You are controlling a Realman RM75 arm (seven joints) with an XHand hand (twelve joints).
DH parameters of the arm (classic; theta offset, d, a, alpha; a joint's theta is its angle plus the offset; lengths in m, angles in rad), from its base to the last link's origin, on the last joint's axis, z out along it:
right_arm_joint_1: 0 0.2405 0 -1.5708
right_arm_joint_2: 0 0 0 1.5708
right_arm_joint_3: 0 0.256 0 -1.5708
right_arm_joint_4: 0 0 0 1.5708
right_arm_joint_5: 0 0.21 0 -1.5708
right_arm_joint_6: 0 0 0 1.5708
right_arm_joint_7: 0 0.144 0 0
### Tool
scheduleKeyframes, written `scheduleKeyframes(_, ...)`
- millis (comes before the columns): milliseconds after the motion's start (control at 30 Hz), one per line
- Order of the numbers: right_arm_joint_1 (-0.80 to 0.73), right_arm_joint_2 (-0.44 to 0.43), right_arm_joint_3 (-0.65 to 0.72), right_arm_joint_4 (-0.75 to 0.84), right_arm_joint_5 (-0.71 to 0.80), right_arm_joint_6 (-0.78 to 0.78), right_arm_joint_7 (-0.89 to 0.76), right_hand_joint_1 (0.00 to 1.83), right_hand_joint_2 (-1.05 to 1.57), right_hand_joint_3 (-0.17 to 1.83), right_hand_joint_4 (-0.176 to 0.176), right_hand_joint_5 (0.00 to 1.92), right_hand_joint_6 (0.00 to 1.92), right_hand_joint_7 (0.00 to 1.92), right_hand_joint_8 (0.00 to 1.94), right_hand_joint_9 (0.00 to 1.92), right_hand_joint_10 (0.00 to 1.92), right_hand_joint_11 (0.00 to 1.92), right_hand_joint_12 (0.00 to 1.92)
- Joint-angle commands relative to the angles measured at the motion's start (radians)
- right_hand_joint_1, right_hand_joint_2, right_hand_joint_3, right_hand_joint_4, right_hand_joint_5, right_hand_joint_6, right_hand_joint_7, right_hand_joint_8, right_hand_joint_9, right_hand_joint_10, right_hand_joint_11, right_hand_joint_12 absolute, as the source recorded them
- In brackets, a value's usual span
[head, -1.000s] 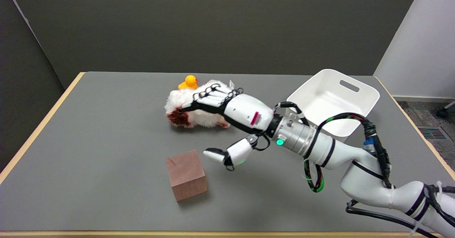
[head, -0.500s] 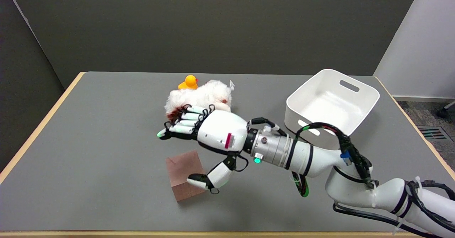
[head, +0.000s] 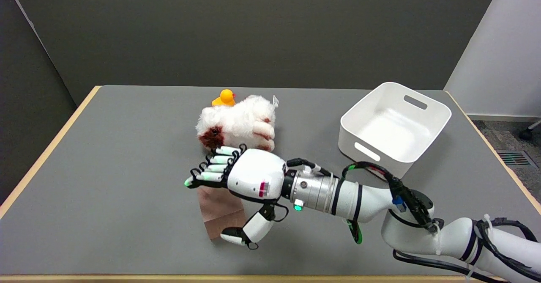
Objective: Pick up wooden cube.
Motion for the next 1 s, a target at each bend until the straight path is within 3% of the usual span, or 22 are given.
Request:
scheduleKeyframes(33, -0.023, -0.064, -0.037, -0.093, -0.077, -0.028, 0.0, 0.58, 0.54, 0.88, 0.008, 0.24, 0.44, 0.37, 0.38, 0.23, 0.77, 0.08, 1.24)
scheduleKeyframes(267, 0.009, -0.139, -0.018, -0.113, -0.145, -0.026, 0.0, 0.59, 0.54, 0.87, -0.003, 0.22, 0.42, 0.33, 0.36, 0.2, 0.74, 0.05, 1.21)
scheduleKeyframes(633, 0.031, -0.137, 0.011, 0.001, -0.201, -0.062, -0.003, 0.58, 0.55, 0.87, -0.005, 0.21, 0.41, 0.32, 0.35, 0.18, 0.72, 0.03, 1.19)
scheduleKeyframes(1000, 0.039, -0.164, 0.011, -0.147, -0.186, -0.125, 0.008, 0.56, 0.56, 0.86, -0.003, 0.21, 0.4, 0.31, 0.35, 0.17, 0.71, 0.03, 1.18)
